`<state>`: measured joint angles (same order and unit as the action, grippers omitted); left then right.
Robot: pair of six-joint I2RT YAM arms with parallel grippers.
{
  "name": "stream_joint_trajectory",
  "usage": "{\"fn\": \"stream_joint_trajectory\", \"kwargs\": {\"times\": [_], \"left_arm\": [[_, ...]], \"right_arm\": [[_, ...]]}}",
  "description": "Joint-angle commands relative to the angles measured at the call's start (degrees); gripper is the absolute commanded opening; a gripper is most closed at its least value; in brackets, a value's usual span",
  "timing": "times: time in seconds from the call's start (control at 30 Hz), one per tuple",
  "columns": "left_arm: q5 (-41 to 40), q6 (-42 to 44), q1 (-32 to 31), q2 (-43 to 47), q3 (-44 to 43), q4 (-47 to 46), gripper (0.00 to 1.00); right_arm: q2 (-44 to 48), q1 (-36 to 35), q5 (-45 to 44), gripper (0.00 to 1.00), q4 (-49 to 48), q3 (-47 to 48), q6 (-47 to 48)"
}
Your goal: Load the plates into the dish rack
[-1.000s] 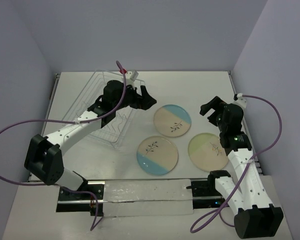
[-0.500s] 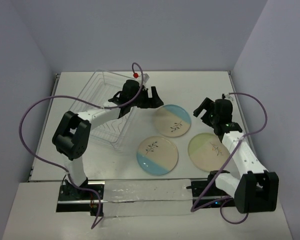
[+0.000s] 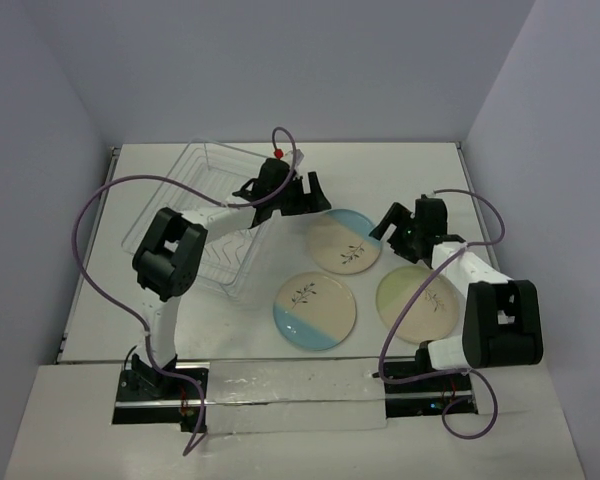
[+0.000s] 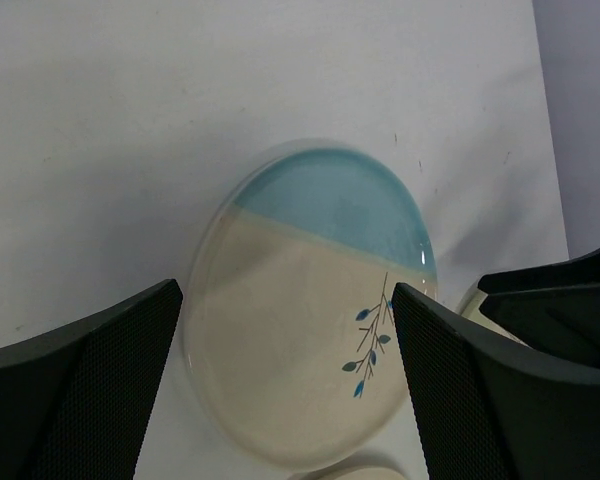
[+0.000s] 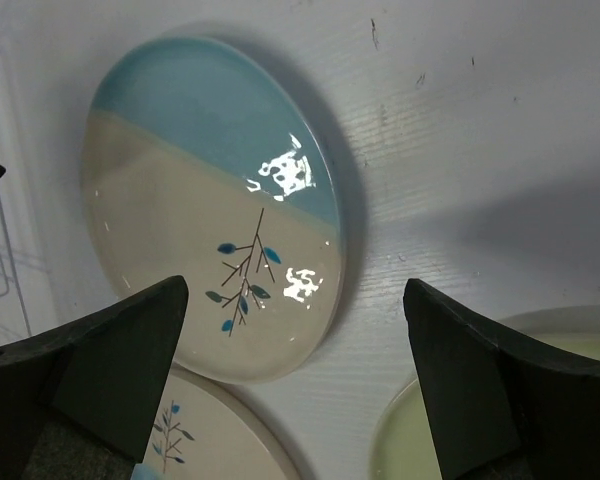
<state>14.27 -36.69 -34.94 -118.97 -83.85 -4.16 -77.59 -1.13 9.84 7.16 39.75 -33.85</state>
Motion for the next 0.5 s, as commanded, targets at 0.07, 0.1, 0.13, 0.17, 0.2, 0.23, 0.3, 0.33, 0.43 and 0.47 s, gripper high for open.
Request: {"fn": "stream_joint_trajectory", "kwargs": {"times": [0.07, 0.1, 0.13, 0.17, 0.2, 0.23, 0.3, 0.33, 0.43, 0.47], "left_arm": [[-3.97, 0.26, -1.37, -3.49, -4.5, 3.77, 0.95], [-5.81, 0.82, -2.24, -4.43, -5.86, 5.16, 0.95], [-7.79, 0.91, -2.79, -5.01, -6.77, 7.24, 0.95], [-10.38, 1.38, -3.39, -5.81, -7.76, 9.24, 0.95], [-12.36, 1.35, -3.77, -6.23, -8.38, 10.65, 0.95], [-14.18, 1.28, -4.16, -6.56, -8.92, 11.97, 0.95], [-17.81, 1.47, -5.16, -6.54, -9.31, 13.76, 0.95], [-19.51, 1.74, -5.57, -6.37, -9.36, 14.13, 0.95], [-20.66, 2.06, -6.43, -6.43, -9.35, 15.06, 0.95], [-19.37, 1.98, -6.53, -6.53, -9.09, 14.91, 0.96]], "right_arm": [[-2.54, -0.1, 1.96, 0.96, -3.64, 1.02, -1.34], [-2.86, -0.1, 2.04, 0.96, -3.64, 0.95, -1.5], [-3.03, -0.1, 2.13, 0.96, -3.67, 0.91, -1.61], [-3.16, -0.1, 2.19, 0.96, -3.8, 0.71, -1.81], [-3.22, -0.1, 2.12, 0.96, -3.86, 0.55, -1.92], [-3.29, -0.12, 2.03, 0.96, -3.91, 0.4, -2.03], [-3.5, -0.13, 1.91, 0.96, -3.91, 0.19, -2.36], [-3.66, -0.11, 1.9, 0.96, -3.95, 0.07, -2.54], [-4.38, -0.19, 2.71, 0.96, -4.49, -0.26, -3.31], [-4.56, -0.19, 2.96, 0.96, -4.75, -0.36, -3.48]]}}
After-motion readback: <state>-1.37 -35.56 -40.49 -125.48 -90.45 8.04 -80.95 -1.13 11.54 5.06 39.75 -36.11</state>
